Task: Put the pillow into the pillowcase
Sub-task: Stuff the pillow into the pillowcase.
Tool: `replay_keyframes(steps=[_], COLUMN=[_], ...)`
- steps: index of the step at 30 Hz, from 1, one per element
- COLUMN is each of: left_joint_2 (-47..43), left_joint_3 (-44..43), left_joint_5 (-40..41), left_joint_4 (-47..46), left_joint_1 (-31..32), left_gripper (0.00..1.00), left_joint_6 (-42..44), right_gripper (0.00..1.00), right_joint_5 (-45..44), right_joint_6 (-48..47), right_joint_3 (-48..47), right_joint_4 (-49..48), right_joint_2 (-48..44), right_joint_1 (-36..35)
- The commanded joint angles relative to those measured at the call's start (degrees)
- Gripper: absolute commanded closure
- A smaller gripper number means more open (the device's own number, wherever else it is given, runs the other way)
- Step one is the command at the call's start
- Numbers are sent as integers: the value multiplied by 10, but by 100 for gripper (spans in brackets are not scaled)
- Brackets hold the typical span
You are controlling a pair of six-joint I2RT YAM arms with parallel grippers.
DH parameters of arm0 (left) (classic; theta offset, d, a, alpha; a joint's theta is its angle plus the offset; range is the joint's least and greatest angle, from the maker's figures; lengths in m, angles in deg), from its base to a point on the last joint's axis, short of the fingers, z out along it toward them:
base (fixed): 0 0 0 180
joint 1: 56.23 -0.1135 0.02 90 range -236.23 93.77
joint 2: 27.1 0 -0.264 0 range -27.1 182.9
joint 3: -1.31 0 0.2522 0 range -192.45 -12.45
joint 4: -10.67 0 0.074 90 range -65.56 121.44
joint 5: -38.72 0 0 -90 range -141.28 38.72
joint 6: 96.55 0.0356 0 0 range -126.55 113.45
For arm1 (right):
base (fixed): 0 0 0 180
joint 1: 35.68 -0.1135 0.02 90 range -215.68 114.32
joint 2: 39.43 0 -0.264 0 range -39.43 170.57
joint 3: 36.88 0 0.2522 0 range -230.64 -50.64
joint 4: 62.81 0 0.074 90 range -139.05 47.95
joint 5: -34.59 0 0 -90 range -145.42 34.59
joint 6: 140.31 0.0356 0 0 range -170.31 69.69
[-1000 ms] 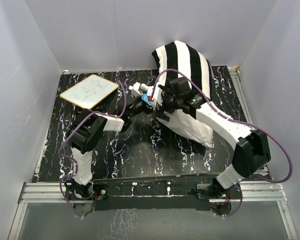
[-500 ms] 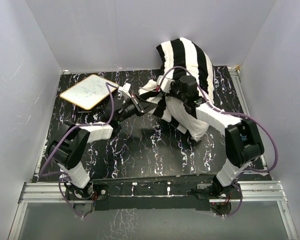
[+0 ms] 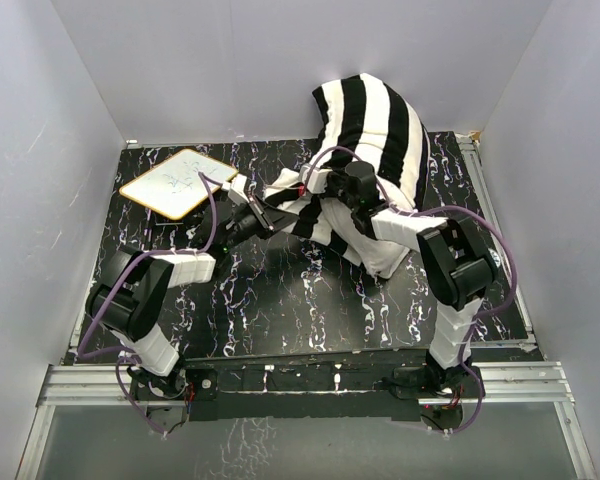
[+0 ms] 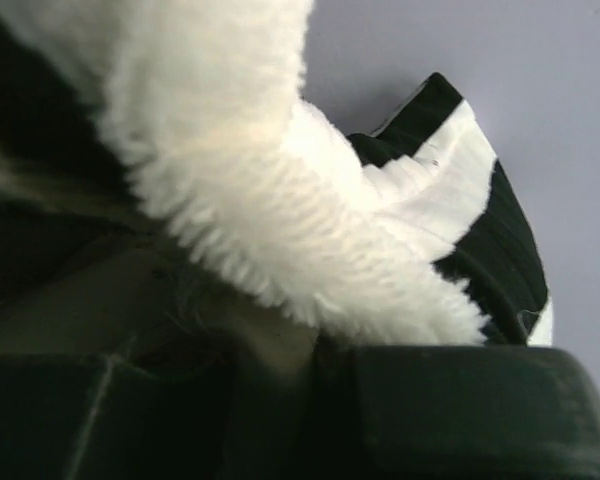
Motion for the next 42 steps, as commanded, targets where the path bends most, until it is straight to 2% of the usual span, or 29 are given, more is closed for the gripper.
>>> replay_keyframes(steps=[1, 6, 8, 13, 16, 19, 25, 29, 31, 33, 35, 37, 38, 40, 42], left_joint_2=[-55, -81, -85, -35, -8, -17, -94, -153, -152, -125, -78, -18, 13, 66, 102], left_joint_3=[15, 40, 48, 54, 49, 40, 31, 32, 0, -39, -84, -133, -157, -189, -208], left_joint_5=[-75, -78, -77, -80, -65, -20, 108, 143, 169, 228, 273, 296, 306, 319, 345], left_joint_4=[-74, -55, -31, 37, 69, 164, 329, 334, 346, 350, 351, 365, 371, 359, 350], left_joint_1=[-19, -34, -39, -42, -42, -42, -42, -30, 2, 44, 74, 79, 81, 82, 83], left_gripper=[100, 100, 100, 100, 99, 89, 52, 45, 41, 34, 33, 37, 39, 52, 56], left_joint_6=[-19, -11, 10, 72, 84, 117, 186, 174, 170, 166, 149, 126, 119, 115, 114], right_gripper=[90, 90, 89, 85, 85, 86, 87, 87, 87, 88, 88, 88, 88, 88, 88], right_joint_5=[-128, -147, -103, 95, 141, 118, 73, 92, 102, 108, 114, 119, 121, 126, 129], right_joint_6=[16, 25, 48, 116, 153, 172, 208, 216, 218, 219, 220, 222, 223, 226, 230], right_joint_3=[-8, -17, -40, -149, -206, -213, -237, -244, -252, -258, -260, -261, -262, -264, -267], right_joint_4=[117, 126, 194, 461, 539, 539, 531, 536, 543, 546, 550, 552, 553, 555, 556], right_joint_2=[89, 131, 136, 168, 204, 225, 268, 273, 276, 278, 279, 279, 279, 279, 279], right_joint_1=[57, 63, 65, 63, 62, 57, 54, 50, 50, 50, 51, 50, 50, 51, 52])
